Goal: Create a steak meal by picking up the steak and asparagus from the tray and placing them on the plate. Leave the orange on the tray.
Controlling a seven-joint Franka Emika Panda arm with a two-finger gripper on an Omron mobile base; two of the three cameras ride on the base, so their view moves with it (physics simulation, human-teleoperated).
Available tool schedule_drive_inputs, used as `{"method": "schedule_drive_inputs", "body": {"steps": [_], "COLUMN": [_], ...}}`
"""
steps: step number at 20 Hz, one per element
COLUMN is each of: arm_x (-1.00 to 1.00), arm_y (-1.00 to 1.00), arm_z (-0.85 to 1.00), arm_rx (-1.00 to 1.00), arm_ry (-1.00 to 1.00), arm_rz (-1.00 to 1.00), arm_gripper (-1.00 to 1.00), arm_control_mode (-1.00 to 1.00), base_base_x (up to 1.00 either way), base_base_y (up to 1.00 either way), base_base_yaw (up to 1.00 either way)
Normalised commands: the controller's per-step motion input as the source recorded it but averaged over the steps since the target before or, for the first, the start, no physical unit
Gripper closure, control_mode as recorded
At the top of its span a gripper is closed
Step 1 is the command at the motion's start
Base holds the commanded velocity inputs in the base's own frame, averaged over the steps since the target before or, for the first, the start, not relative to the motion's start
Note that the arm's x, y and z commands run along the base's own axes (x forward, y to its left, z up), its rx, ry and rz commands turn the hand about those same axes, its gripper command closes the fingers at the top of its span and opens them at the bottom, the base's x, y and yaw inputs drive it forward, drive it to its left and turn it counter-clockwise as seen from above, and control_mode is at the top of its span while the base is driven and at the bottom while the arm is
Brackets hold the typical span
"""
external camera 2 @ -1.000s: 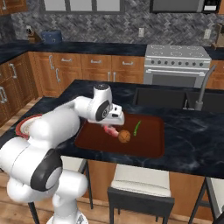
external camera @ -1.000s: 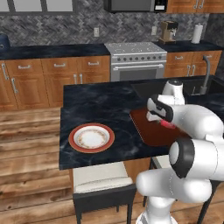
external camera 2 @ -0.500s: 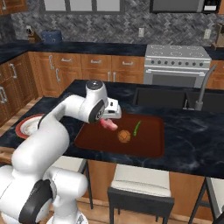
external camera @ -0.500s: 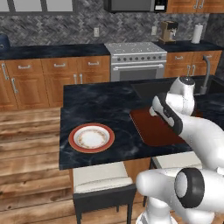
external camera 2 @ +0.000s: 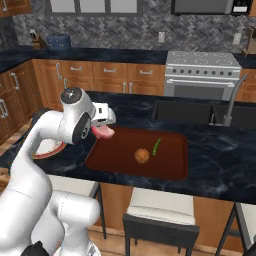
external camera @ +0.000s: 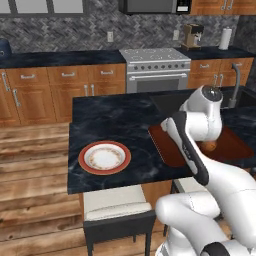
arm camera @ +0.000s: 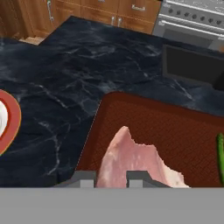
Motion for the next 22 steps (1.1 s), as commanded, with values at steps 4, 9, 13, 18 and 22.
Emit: {"method": "schedule_drive_inputs", "body": {"steps": [4, 9, 13, 18, 22], "arm_x": [-0.42, -0.28, -0.17, -0.01, 0.00], "arm_y": [1.00, 1.00, 1.00, 0.94, 0.78], "arm_z": [0.41, 0.16, 0.00, -0.08, -0.31], "arm_rx": [-0.11, -0.06, -0.01, 0.00, 0.00], "arm_ry": [0.00, 0.00, 0.03, 0.04, 0.02], "arm_rz": [0.13, 0.14, 0.15, 0.20, 0.23], "arm_gripper": [1.00, 1.00, 1.00, 1.00, 1.00], "arm_control_mode": [-1.00, -1.00, -1.00, -1.00, -1.00], "base_base_x": [0.00, 0.00, 0.00, 0.00, 0.00], "base_base_y": [0.00, 0.00, 0.00, 0.00, 0.00], "base_base_yaw": [0.00, 0.00, 0.00, 0.00, 0.00]}}
